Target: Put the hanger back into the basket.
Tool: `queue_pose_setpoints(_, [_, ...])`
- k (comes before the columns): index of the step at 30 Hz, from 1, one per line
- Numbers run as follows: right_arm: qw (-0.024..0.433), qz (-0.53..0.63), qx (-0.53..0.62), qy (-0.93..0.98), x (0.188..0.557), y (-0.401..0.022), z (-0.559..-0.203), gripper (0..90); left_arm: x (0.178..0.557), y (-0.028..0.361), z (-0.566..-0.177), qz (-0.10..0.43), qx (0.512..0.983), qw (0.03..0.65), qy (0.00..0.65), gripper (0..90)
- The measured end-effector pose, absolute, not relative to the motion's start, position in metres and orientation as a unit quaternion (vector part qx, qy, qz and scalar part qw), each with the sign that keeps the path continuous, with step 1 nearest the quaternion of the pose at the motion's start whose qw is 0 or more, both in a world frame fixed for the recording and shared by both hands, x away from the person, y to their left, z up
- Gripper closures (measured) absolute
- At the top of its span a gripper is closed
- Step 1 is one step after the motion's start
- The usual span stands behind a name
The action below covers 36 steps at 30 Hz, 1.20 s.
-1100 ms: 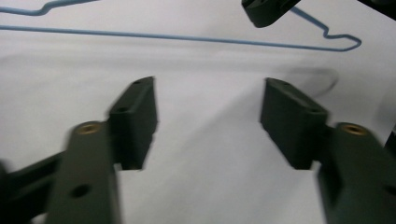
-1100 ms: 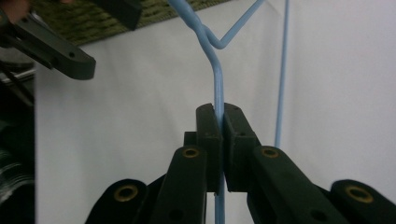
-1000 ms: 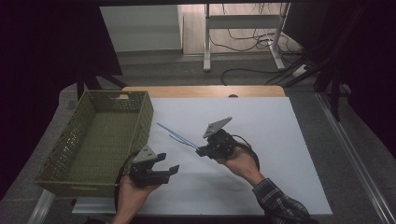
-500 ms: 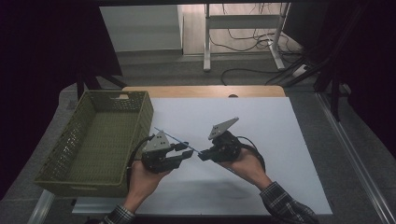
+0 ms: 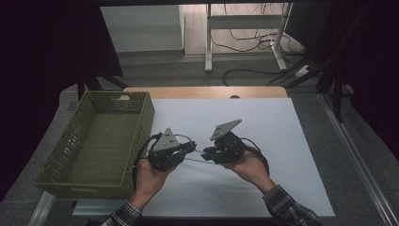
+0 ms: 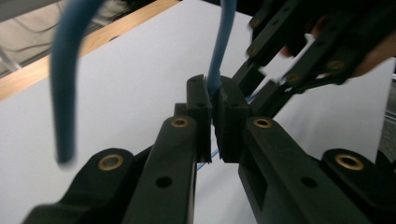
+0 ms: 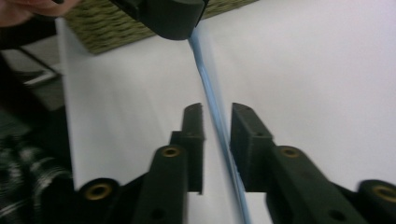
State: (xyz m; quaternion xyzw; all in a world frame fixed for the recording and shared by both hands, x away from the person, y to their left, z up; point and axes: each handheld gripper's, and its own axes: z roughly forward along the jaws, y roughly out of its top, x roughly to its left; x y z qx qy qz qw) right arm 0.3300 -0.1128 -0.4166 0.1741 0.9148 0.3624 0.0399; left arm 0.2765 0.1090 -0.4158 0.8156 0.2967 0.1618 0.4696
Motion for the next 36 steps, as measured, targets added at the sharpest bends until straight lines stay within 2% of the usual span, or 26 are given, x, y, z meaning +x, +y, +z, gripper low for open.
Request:
queue_pose_setpoints(1, [0.071,0.358,0.179,0.914,0.326,-0.113,-0.412,68.5,0.278,0.109,-0.415,0.156,0.813,0.471,0.303,86.1])
queue_pose_setpoints(6, [0.116,0.340,0.168,0.918,0.319,-0.105,-0.413,69.2,0.280,0.101,-0.412,0.149,0.819,0.453,0.319,86.0])
queue_pose_setpoints(7, [0.132,0.333,0.158,0.920,0.317,-0.101,-0.415,73.2,0.280,0.099,-0.412,0.142,0.820,0.451,0.322,85.9])
queue_pose_setpoints(8, [0.132,0.333,0.158,0.920,0.317,-0.101,-0.415,73.2,0.280,0.099,-0.412,0.142,0.820,0.451,0.322,85.9])
queue_pose_setpoints(9, [0.139,0.328,0.145,0.923,0.316,-0.098,-0.417,79.6,0.281,0.098,-0.412,0.137,0.821,0.450,0.324,85.9])
queue_pose_setpoints(10, [0.143,0.326,0.140,0.924,0.316,-0.097,-0.418,81.7,0.281,0.098,-0.412,0.134,0.821,0.450,0.324,85.7])
queue_pose_setpoints(13, [0.111,0.336,0.133,0.926,0.315,-0.098,-0.418,86.5,0.282,0.102,-0.410,0.125,0.826,0.455,0.309,82.4])
queue_pose_setpoints(18, [0.081,0.349,0.129,0.925,0.318,-0.110,-0.415,86.7,0.279,0.117,-0.407,0.119,0.837,0.451,0.286,57.7])
queue_pose_setpoints(22, [0.060,0.360,0.127,0.922,0.316,-0.117,-0.410,86.7,0.277,0.126,-0.408,0.117,0.857,0.423,0.271,45.0])
queue_pose_setpoints(24, [0.055,0.362,0.124,0.922,0.315,-0.119,-0.409,86.7,0.276,0.128,-0.409,0.115,0.862,0.415,0.268,41.9])
queue_pose_setpoints(26, [0.045,0.363,0.117,0.923,0.314,-0.123,-0.405,86.7,0.278,0.132,-0.410,0.101,0.876,0.397,0.255,42.7])
queue_pose_setpoints(29, [0.029,0.368,0.110,0.923,0.312,-0.127,-0.403,86.7,0.280,0.130,-0.410,0.094,0.892,0.378,0.229,50.3])
queue_pose_setpoints(36, [0.017,0.368,0.097,0.924,0.310,-0.129,-0.400,86.6,0.289,0.120,-0.404,0.070,0.911,0.359,0.188,59.4])
